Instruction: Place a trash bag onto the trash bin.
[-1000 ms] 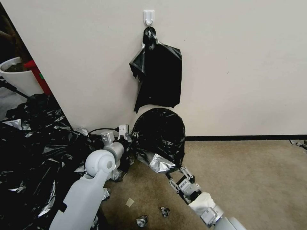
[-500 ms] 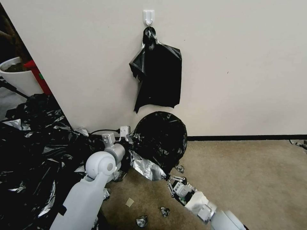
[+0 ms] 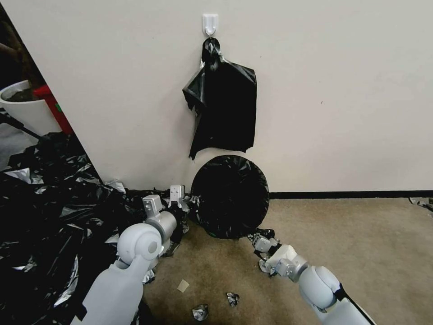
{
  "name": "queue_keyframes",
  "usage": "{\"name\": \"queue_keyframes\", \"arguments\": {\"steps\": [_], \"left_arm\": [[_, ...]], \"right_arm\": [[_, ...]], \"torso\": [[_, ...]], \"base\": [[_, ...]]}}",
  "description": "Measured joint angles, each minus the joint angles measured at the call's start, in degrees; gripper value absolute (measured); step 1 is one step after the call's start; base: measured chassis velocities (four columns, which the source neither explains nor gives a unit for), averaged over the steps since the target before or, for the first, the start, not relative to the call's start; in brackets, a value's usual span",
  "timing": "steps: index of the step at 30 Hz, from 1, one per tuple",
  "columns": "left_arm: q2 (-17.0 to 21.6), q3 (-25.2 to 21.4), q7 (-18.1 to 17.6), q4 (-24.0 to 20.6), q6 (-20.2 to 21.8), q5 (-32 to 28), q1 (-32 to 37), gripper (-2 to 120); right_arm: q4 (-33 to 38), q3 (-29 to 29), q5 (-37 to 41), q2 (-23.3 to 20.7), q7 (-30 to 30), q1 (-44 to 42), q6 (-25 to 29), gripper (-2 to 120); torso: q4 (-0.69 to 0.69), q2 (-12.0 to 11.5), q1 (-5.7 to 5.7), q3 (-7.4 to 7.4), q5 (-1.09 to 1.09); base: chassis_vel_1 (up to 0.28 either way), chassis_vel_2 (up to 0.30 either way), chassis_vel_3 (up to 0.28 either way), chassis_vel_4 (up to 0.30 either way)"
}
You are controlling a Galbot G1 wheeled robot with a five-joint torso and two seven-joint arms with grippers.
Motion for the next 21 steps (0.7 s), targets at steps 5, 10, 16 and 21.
{"name": "queue_keyframes", "arguments": {"steps": [5,10,16,21], "left_arm": [[0.0,-0.2,0.2,1.0,-1.5,0.0,-1.0,1],[0.0,-0.2,0.3,1.3,-1.7,0.2,-1.1,1],[0.0,-0.1,1.2,1.4,-2.0,1.3,-0.8,1],[0.1,-0.2,1.4,1.5,-2.3,1.5,-0.7,1]], "right_arm": [[-2.8,1.7,7.8,-2.9,-13.7,-1.3,8.0,32],[-4.5,5.6,12.0,-4.4,-22.9,-1.6,11.1,50],[-4.4,10.0,23.3,-6.0,-31.9,-1.8,12.5,73],[-0.8,10.1,38.9,-6.7,-40.3,-2.6,9.4,90]], "torso": [[-0.01,0.0,0.0,0.0,0.02],[-0.01,0.0,0.0,0.0,0.01],[-0.01,0.0,0.0,0.0,0.01],[0.0,0.0,0.0,0.0,0.01]], "base": [[0.0,0.0,0.0,0.0],[0.0,0.0,0.0,0.0],[0.0,0.0,0.0,0.0],[0.0,0.0,0.0,0.0]]}}
